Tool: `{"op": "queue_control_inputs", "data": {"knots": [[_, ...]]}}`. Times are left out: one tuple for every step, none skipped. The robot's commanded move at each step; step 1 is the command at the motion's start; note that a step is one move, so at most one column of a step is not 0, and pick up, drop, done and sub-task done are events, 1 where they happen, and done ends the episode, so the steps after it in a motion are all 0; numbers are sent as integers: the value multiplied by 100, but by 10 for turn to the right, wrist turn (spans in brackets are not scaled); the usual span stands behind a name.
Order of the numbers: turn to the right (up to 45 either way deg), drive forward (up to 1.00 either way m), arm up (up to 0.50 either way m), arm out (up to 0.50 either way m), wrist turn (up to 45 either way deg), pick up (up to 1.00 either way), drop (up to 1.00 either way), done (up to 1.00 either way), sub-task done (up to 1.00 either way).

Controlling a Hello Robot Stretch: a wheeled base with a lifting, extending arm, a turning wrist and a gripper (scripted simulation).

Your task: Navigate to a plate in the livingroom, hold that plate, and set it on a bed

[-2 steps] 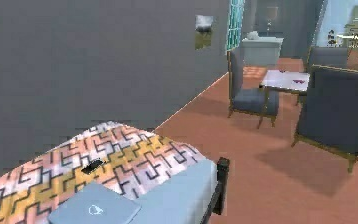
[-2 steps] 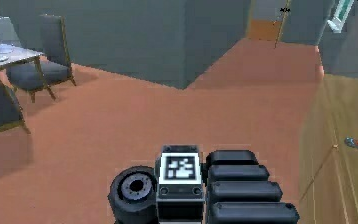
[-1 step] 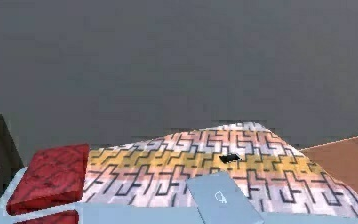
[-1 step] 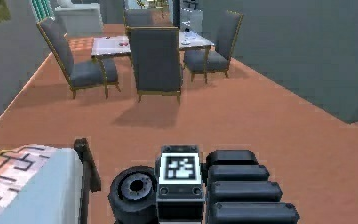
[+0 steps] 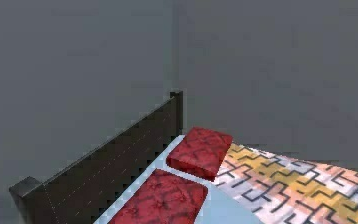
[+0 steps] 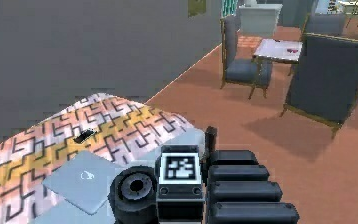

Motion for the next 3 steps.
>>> {"op": "queue_control_inputs", "data": {"knots": [[-90,0,0,0,0,0,0,0,0],[450,0,0,0,0,0,0,0,0],[450,0,0,0,0,0,0,0,0]]}}
